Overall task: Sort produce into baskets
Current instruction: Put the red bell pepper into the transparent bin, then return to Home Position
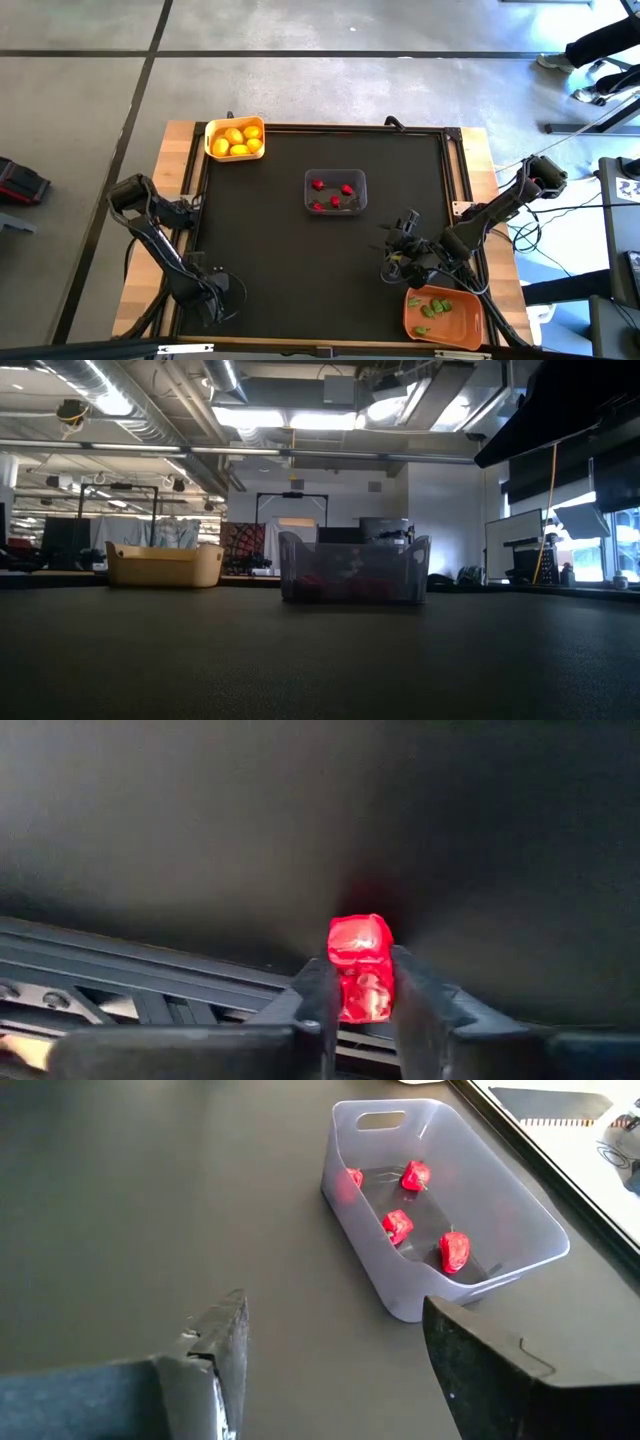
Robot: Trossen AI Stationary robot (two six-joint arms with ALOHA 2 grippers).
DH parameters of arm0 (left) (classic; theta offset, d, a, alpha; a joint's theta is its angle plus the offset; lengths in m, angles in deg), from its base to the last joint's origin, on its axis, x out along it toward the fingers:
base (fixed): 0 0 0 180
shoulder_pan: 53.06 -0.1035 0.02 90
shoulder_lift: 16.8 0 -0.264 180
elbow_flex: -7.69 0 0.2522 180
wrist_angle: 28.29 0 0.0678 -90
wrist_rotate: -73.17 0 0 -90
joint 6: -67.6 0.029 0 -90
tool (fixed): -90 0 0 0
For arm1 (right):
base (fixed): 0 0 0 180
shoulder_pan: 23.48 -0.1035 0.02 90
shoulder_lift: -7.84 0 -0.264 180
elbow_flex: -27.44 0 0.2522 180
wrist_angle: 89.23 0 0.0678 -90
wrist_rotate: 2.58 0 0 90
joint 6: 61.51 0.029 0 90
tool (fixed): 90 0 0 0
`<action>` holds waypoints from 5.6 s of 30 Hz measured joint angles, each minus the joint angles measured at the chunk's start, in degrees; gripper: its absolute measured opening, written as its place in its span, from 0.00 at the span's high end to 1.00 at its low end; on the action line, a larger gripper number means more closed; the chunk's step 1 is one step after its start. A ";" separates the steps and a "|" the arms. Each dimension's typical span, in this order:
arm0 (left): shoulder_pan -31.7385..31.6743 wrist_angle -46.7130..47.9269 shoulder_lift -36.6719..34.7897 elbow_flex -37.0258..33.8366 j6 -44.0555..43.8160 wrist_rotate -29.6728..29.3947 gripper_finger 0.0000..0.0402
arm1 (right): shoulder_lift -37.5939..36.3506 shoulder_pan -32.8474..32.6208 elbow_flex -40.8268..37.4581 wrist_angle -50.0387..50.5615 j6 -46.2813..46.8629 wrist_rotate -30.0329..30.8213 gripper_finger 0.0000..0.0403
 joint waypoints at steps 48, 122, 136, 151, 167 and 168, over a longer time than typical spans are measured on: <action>-63.25 -39.29 -0.11 21.37 79.14 -21.07 0.82 | -0.02 11.79 0.00 1.03 -13.57 -0.02 0.41; -65.70 -65.67 -46.64 -20.89 71.07 -7.36 0.97 | -62.77 37.48 -29.19 -17.56 -31.87 -43.47 0.95; -65.70 -72.52 -63.30 -32.56 66.09 -4.14 0.97 | -77.49 37.48 -41.26 -22.67 -31.47 -44.55 0.95; -65.70 -72.64 -82.10 -48.05 59.68 -12.29 0.97 | -77.84 37.48 -44.76 -23.75 -30.94 -44.48 0.95; -65.57 -57.67 -94.98 -51.04 58.60 -16.20 0.97 | -77.72 37.47 -45.38 -23.51 -28.17 -44.44 0.95; -65.41 -57.68 -95.57 -51.04 58.62 -16.21 0.97 | -77.66 37.47 -45.40 -23.51 -27.70 -44.44 0.95</action>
